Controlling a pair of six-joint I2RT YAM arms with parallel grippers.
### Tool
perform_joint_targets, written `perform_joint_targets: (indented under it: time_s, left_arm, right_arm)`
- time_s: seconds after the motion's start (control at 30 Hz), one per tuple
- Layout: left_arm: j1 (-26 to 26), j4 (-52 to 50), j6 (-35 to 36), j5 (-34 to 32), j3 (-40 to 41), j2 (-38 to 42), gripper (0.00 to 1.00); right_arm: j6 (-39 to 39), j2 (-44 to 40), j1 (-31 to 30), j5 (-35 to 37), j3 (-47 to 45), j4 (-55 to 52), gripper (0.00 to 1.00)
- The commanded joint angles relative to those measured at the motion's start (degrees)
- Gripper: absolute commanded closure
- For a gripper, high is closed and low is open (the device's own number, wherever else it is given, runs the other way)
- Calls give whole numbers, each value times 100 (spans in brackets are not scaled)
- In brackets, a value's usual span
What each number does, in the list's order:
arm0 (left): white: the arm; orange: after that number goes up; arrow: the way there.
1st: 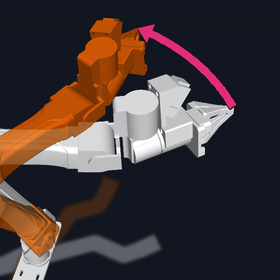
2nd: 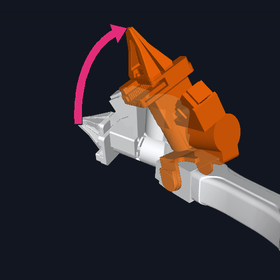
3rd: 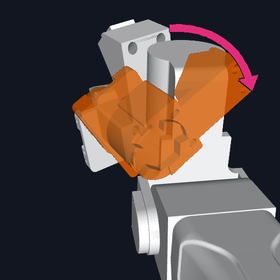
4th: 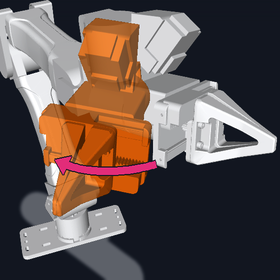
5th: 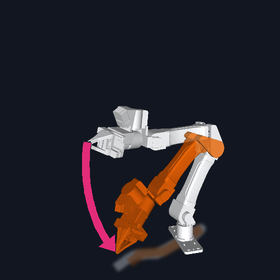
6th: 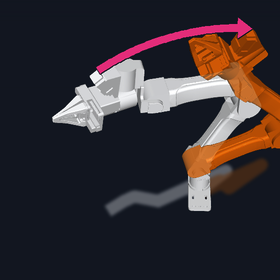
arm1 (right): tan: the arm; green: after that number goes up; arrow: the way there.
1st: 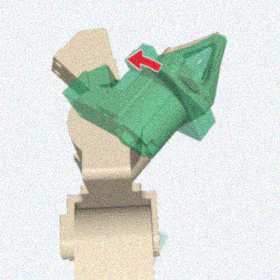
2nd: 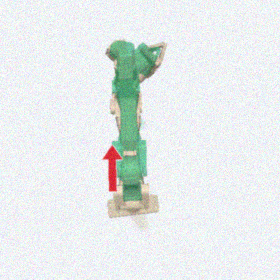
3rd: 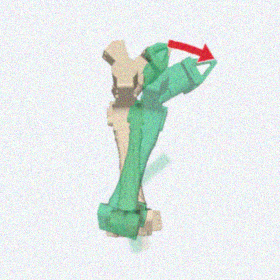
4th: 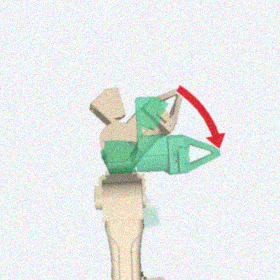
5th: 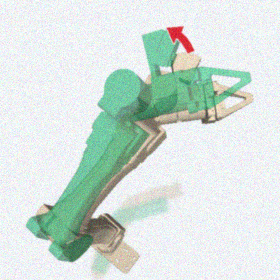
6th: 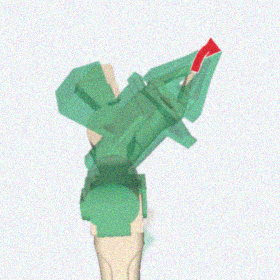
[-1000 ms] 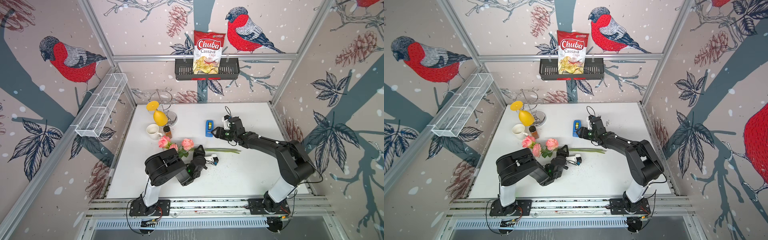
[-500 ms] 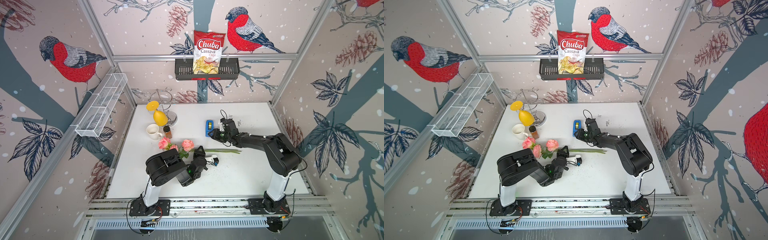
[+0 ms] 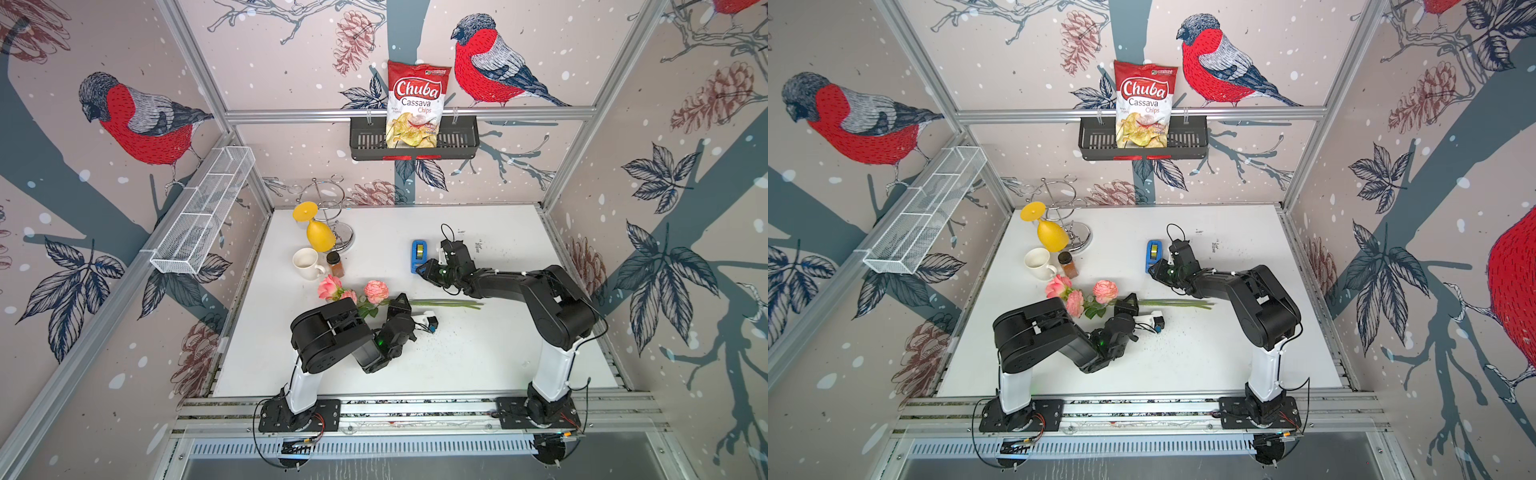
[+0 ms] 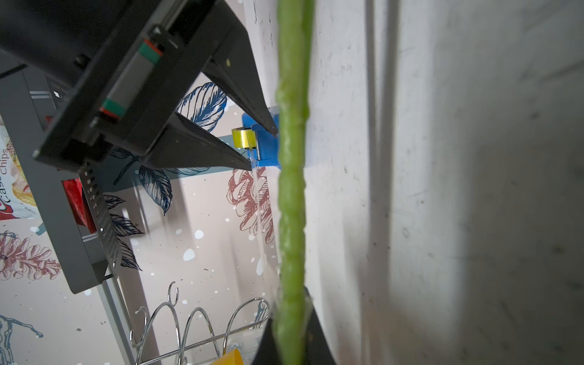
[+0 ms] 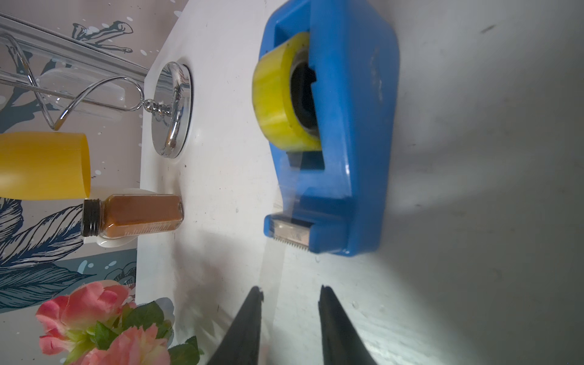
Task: Wrap bouquets with tape
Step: Tear off the tape using the Tape Cutter.
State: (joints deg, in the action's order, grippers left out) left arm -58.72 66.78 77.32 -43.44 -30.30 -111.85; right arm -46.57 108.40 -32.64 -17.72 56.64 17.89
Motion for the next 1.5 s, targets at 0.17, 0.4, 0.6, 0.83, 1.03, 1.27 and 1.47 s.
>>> perform_joint_targets:
  time_s: [0.17,0.4,0.6,0.83,1.03,1.27,1.47]
  left_arm:
    - [-34,-6,-176,1,-92,23,100]
    - [-59,-6,-182,-21,-81,14,100]
    - [-91,105,-97,-44,-85,50,100]
    - [-162,164,-18,-66,-89,119,100]
    - [-193,247,84,-69,-56,209,100]
    - [-196,-112,374,155,123,882,100]
    - [-177,-2882,-212,1734,35,2743,100]
  right_arm:
    - [-115,122,-30,38,1,248,82]
    - [-176,164,-67,207,-144,216,97]
    - [-229,444,-76,312,-206,-75,100]
    - [-386,662,-71,511,-230,-293,100]
    - [-316,329,-93,719,-303,-300,100]
    - [656,-992,-172,1410,187,-1254,57]
    - [1779,-2318,40,1763,543,-2627,35]
